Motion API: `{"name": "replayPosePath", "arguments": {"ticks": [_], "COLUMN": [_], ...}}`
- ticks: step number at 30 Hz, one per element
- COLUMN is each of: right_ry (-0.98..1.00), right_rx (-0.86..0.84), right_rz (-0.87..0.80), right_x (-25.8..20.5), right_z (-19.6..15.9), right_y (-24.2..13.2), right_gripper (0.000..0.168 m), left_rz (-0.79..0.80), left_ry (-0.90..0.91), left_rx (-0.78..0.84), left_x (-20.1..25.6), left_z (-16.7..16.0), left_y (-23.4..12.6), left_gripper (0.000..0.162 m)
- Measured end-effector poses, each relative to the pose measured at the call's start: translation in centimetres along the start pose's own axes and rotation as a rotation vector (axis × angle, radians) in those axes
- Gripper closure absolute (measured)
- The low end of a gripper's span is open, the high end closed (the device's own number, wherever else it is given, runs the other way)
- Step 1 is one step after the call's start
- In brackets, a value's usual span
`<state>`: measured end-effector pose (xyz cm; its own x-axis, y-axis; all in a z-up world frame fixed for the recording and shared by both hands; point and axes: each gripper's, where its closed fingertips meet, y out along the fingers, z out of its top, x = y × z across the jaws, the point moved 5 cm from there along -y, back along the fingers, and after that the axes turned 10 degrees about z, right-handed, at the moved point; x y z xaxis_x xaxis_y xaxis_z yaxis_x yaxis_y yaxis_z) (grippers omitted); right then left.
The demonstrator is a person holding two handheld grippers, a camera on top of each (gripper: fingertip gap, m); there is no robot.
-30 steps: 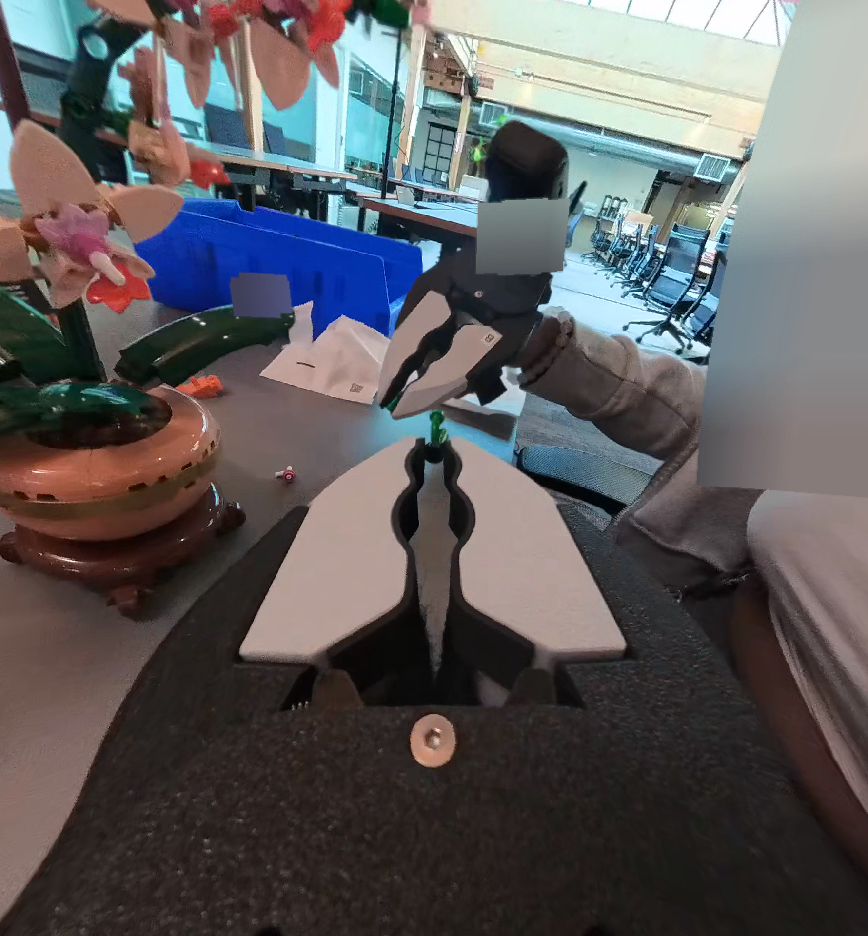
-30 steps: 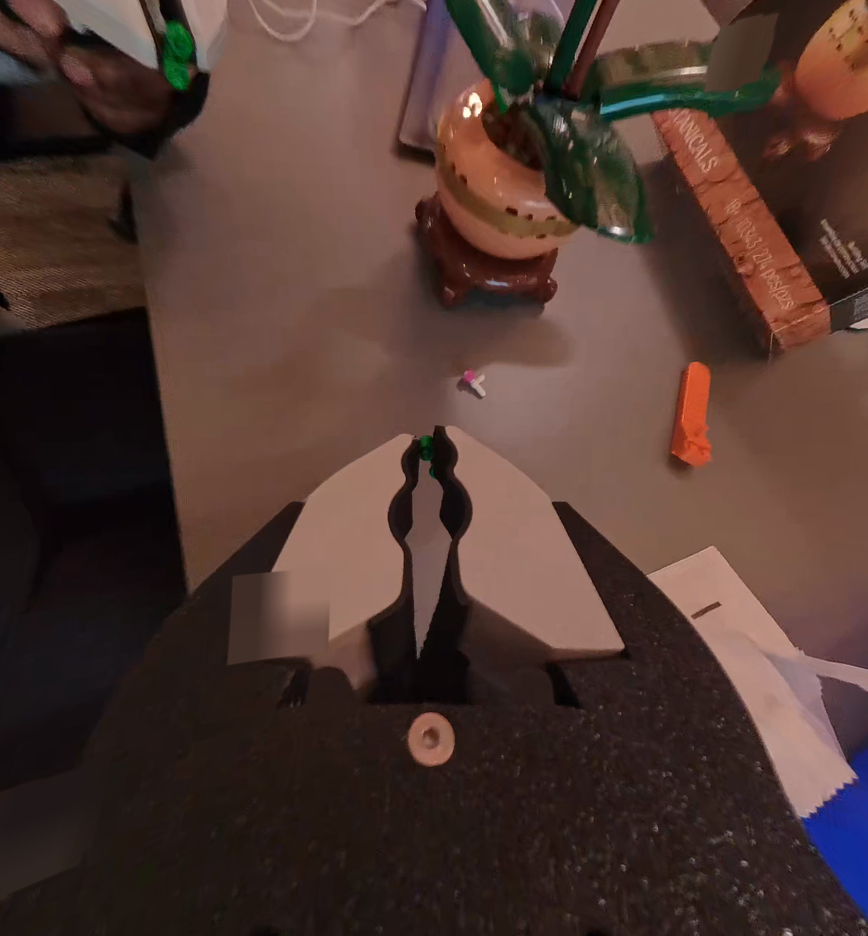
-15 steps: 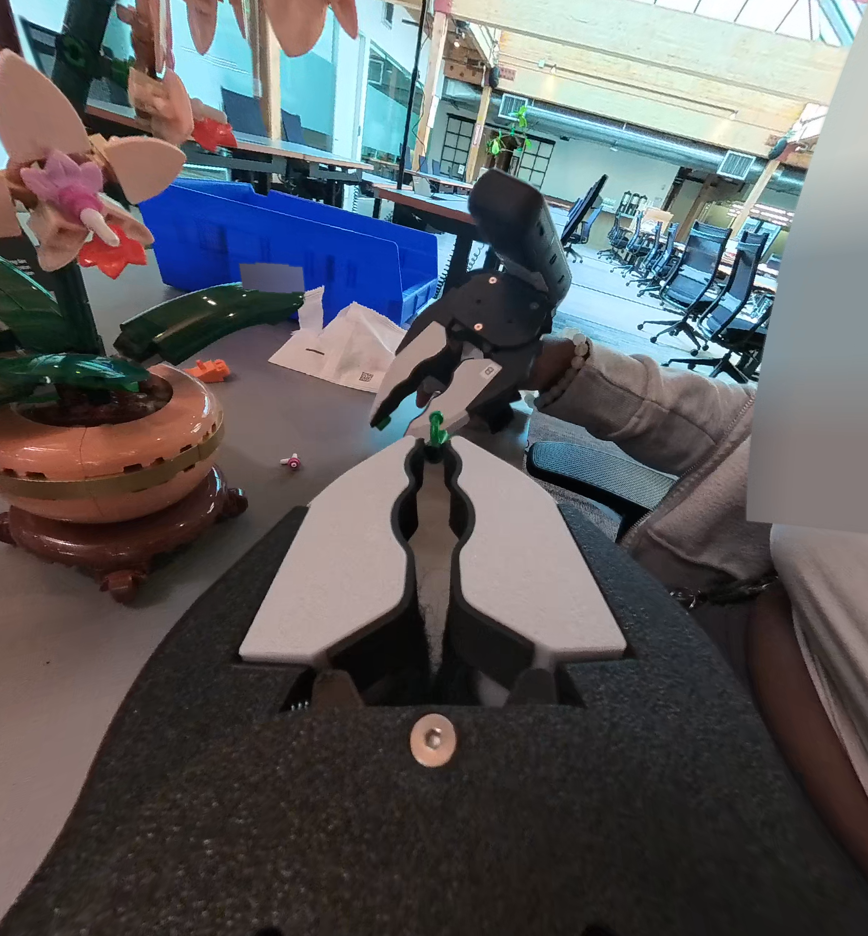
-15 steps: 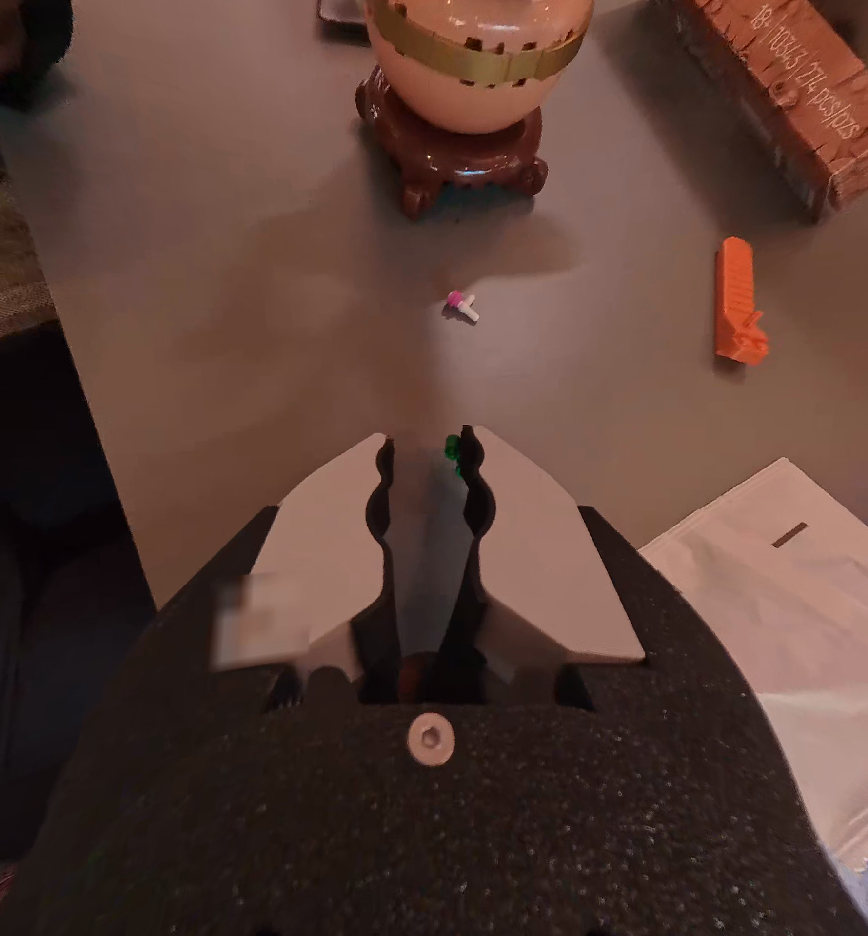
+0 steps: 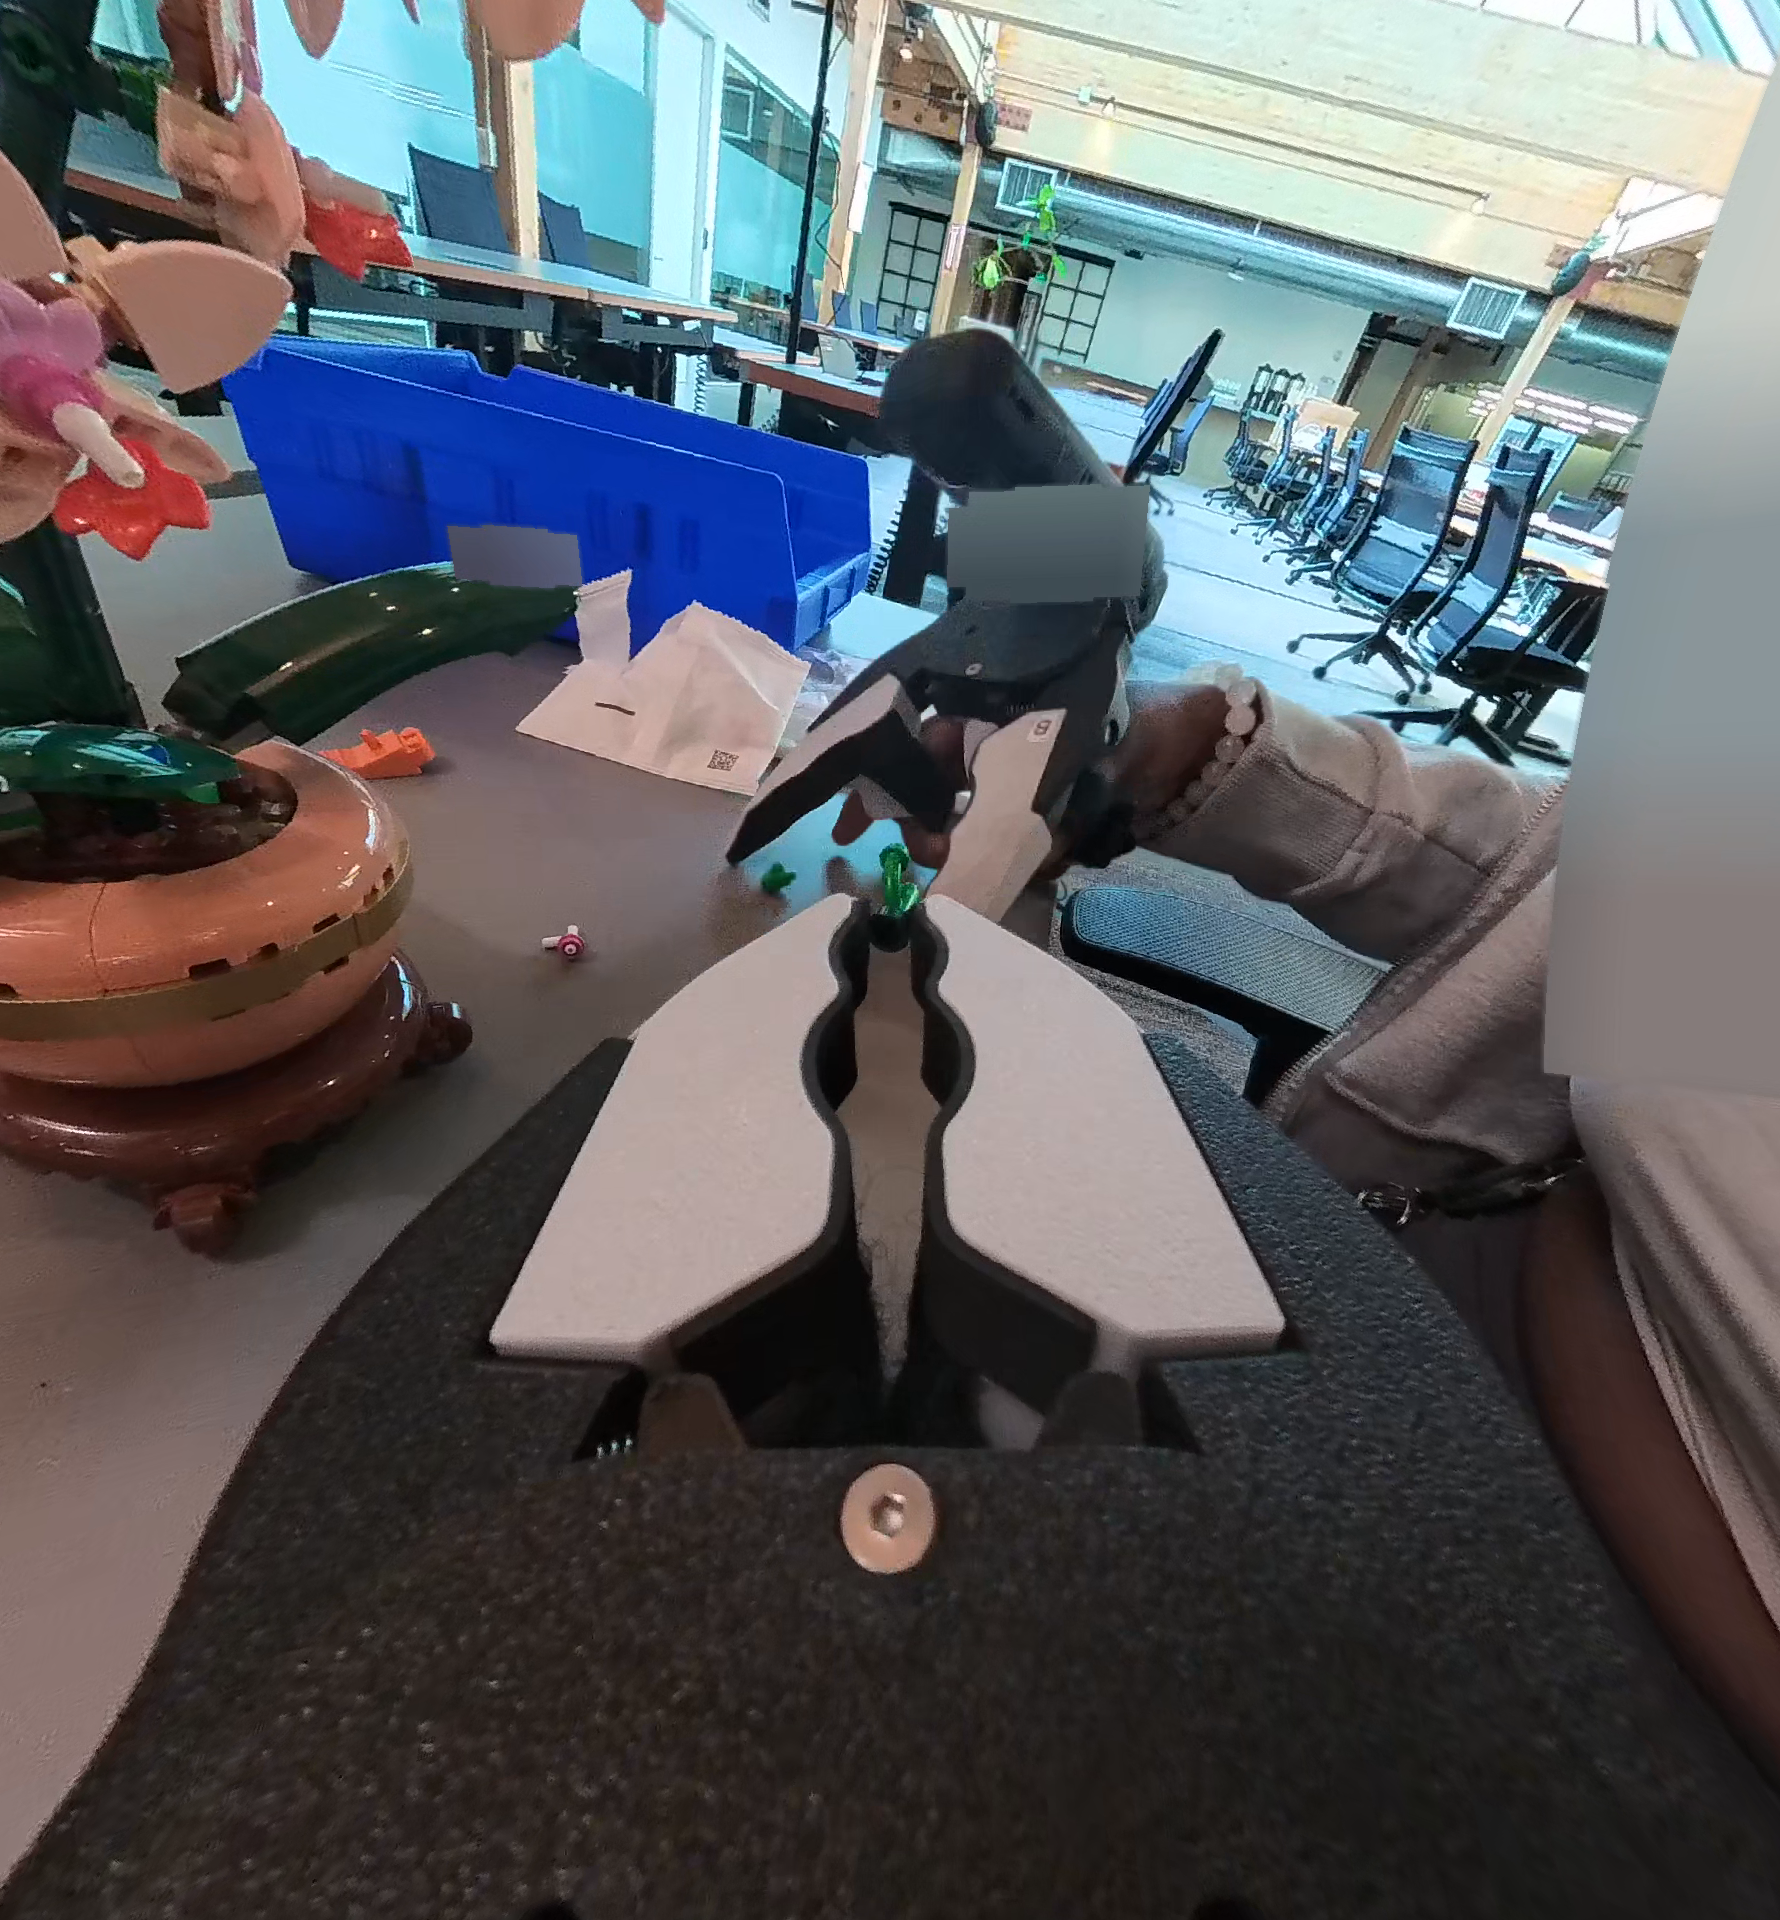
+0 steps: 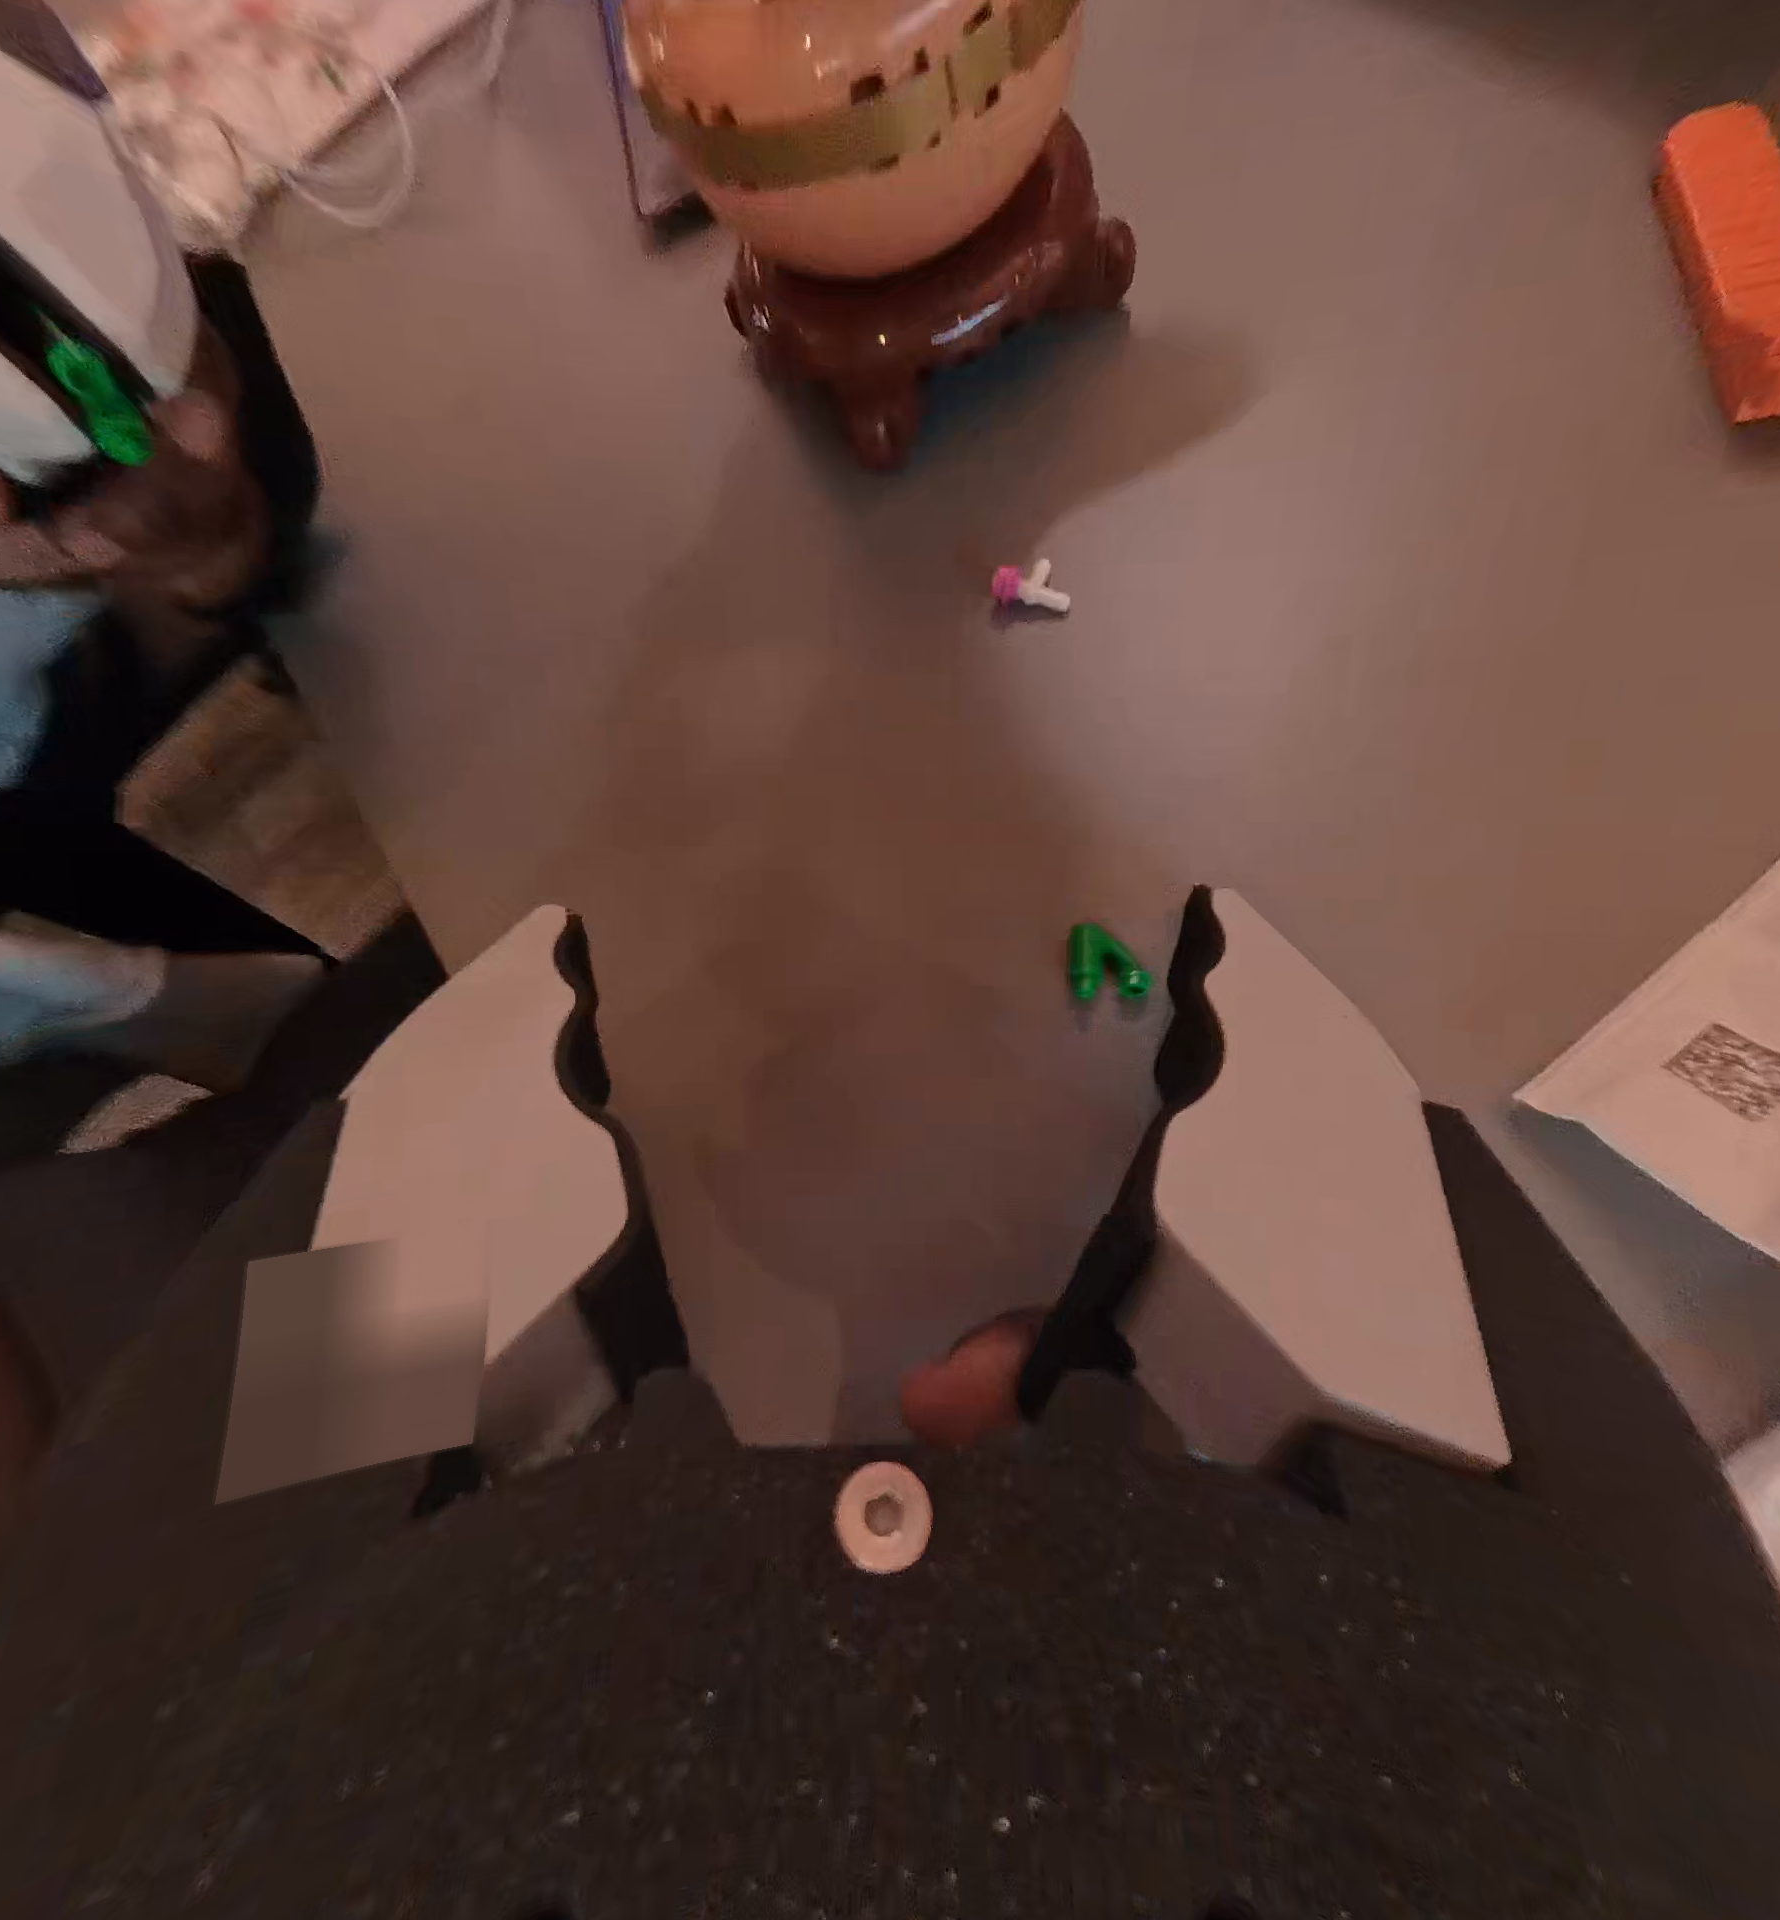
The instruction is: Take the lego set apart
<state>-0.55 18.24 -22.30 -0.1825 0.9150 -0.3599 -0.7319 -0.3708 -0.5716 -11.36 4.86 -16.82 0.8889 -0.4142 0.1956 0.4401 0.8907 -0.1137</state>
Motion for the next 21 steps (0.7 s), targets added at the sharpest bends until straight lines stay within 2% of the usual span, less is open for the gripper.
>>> {"name": "replayPosePath", "arguments": {"ticks": [4,10,12,13,17,21], "right_ry": [-0.095,-0.228,-0.321,-0.365,-0.442,-0.473], "right_rx": [-0.112,0.126,0.234,0.292,0.385,0.335], "right_rz": [-0.086,-0.081,-0.027,0.039,0.246,0.26], "right_x": [-0.1,-1.6,-3.6,-5.2,-9.4,-9.5], "right_z": [-0.3,1.8,3.0,3.5,4.8,5.1], "right_y": [0.4,-1.8,-2.7,-2.8,-1.8,-0.1], "right_gripper": [0.055,0.09,0.116,0.122,0.128,0.131], "left_rz": [0.004,0.026,0.007,-0.005,-0.037,-0.079], "left_ry": [0.016,0.02,0.022,0.027,0.058,0.073], "left_rx": [-0.002,0.002,0.017,0.024,0.006,-0.001], "left_x": [0.1,0.1,0.3,0.5,1.1,1.7], "left_z": [0.0,0.0,0.1,0.1,-0.1,-0.2], "left_y": [0.0,0.1,0.2,0.2,0.4,0.5], "left_gripper": [0.155,0.155,0.155,0.156,0.155,0.156]}}
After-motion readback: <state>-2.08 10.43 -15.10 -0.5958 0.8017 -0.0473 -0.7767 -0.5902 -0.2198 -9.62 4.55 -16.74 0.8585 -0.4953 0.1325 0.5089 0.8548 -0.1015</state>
